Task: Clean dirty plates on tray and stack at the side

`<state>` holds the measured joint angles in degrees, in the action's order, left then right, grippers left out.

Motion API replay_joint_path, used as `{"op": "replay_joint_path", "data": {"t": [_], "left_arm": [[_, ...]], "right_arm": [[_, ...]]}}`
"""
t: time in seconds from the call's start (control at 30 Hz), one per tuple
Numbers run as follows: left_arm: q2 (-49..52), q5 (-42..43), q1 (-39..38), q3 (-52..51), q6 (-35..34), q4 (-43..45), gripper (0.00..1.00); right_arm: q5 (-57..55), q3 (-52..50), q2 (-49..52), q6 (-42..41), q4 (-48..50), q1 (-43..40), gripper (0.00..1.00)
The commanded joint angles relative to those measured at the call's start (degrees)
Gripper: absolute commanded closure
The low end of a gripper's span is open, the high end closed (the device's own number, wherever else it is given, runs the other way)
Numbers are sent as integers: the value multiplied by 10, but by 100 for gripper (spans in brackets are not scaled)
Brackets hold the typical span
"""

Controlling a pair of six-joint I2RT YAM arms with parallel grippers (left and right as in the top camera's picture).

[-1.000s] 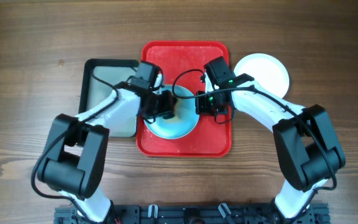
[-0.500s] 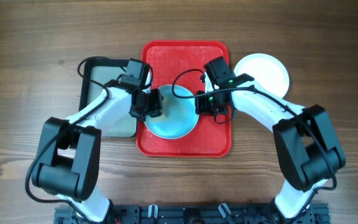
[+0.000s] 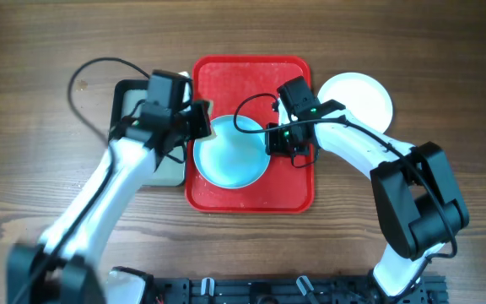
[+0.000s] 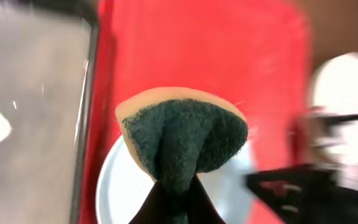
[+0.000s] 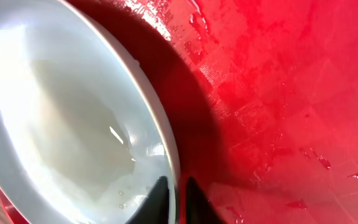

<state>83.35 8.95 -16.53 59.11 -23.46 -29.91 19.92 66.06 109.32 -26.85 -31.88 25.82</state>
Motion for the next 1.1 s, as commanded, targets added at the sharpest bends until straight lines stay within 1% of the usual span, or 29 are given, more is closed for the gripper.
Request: {"op": "replay_joint_path", "data": {"t": [0.0, 0.03, 0.07, 0.27, 0.33, 0.43, 0.47, 0.53, 0.7, 0.8, 0.83, 0.87, 0.9, 0.93, 0.97, 1.07], "left_arm": [[-112, 7, 4, 3, -10, 2, 96], [-164, -21, 6, 3, -10, -5, 96], [-180, -34, 7, 3, -10, -9, 96], [-285, -194, 33, 3, -10, -73, 96], [-307, -228, 43, 3, -10, -101, 96], [-324, -236, 54, 3, -10, -133, 96], [-325, -236, 55, 3, -10, -139, 96], [-326, -236, 55, 3, -10, -150, 96], [-308, -235, 55, 2, -10, -161, 96], [-292, -228, 55, 2, -10, -162, 96], [-285, -222, 55, 2, -10, -162, 96], [-280, -217, 55, 2, -10, -162, 96], [-277, -214, 55, 2, -10, -161, 96], [-274, -212, 55, 2, -10, -160, 96], [-274, -212, 55, 2, -10, -159, 96], [-279, -211, 55, 2, -10, -155, 96]], "right_arm": [[7, -2, 10, -3, 1, 1, 68], [7, -2, 10, -3, 2, 1, 55], [7, -2, 10, -3, 2, 1, 54], [6, -2, 10, -3, 8, 1, 53], [7, -2, 10, -3, 8, 1, 54], [7, -2, 10, -4, 9, 1, 54], [7, -2, 10, -7, 10, 1, 55], [6, -2, 10, -8, 12, 2, 61], [2, -17, 11, -20, 35, 10, 67], [0, -29, 11, -36, 52, 17, 68], [0, -29, 11, -36, 57, 17, 70], [0, -29, 11, -36, 61, 17, 75], [0, -29, 10, -36, 66, 17, 83], [0, -29, 11, -36, 70, 17, 93], [0, -29, 10, -36, 76, 17, 96], [0, -19, 10, -34, 77, 11, 96]]}}
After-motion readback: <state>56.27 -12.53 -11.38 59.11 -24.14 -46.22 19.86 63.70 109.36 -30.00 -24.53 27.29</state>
